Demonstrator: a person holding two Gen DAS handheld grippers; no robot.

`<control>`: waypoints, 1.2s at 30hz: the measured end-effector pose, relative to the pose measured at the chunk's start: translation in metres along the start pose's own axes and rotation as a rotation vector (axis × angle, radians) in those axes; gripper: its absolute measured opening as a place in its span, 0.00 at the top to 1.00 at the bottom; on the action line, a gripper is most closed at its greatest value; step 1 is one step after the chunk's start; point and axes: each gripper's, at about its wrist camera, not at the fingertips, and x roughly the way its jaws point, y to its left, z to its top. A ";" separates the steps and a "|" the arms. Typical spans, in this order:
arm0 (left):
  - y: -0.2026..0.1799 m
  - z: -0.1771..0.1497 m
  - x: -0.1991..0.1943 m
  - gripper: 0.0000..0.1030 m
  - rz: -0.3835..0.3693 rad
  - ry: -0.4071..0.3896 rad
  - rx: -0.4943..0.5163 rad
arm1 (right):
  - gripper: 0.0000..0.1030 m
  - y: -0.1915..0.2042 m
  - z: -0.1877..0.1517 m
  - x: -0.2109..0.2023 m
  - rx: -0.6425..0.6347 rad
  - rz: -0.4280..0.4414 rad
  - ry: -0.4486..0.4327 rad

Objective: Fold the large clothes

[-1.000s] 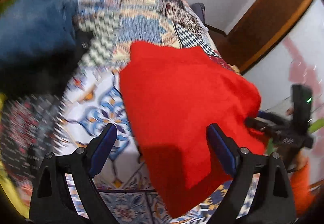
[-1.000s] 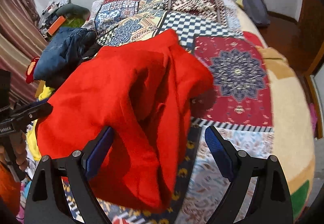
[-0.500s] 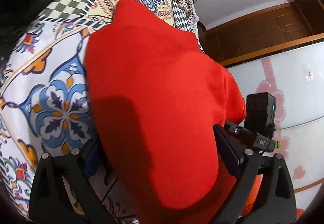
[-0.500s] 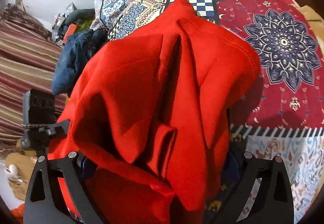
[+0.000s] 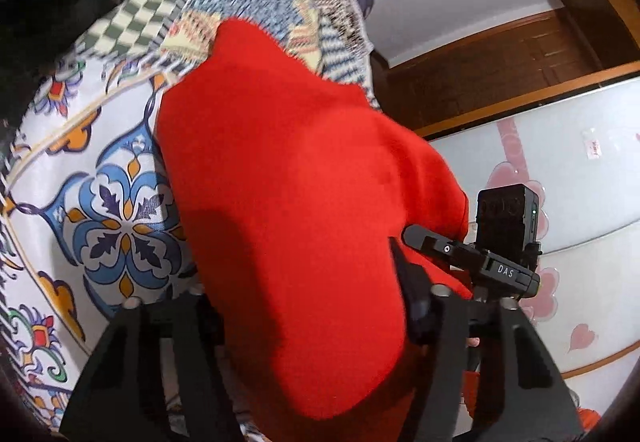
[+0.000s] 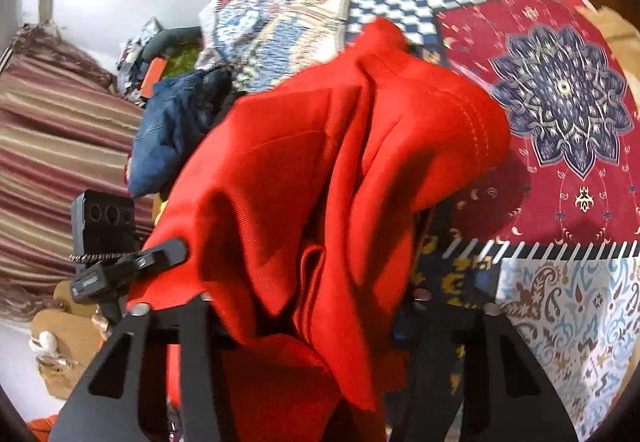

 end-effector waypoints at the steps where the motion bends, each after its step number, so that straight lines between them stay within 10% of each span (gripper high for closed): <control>1: -0.005 0.000 -0.006 0.47 0.000 -0.007 0.018 | 0.62 0.009 -0.001 -0.003 -0.021 -0.004 -0.003; 20: -0.045 0.102 -0.230 0.52 0.117 -0.367 0.240 | 0.64 0.206 0.101 0.018 -0.316 0.103 -0.199; 29: 0.068 0.181 -0.288 0.52 0.238 -0.430 0.119 | 0.64 0.271 0.174 0.142 -0.402 0.131 -0.133; 36: 0.191 0.194 -0.256 0.48 0.253 -0.395 -0.033 | 0.61 0.235 0.188 0.262 -0.340 0.036 0.010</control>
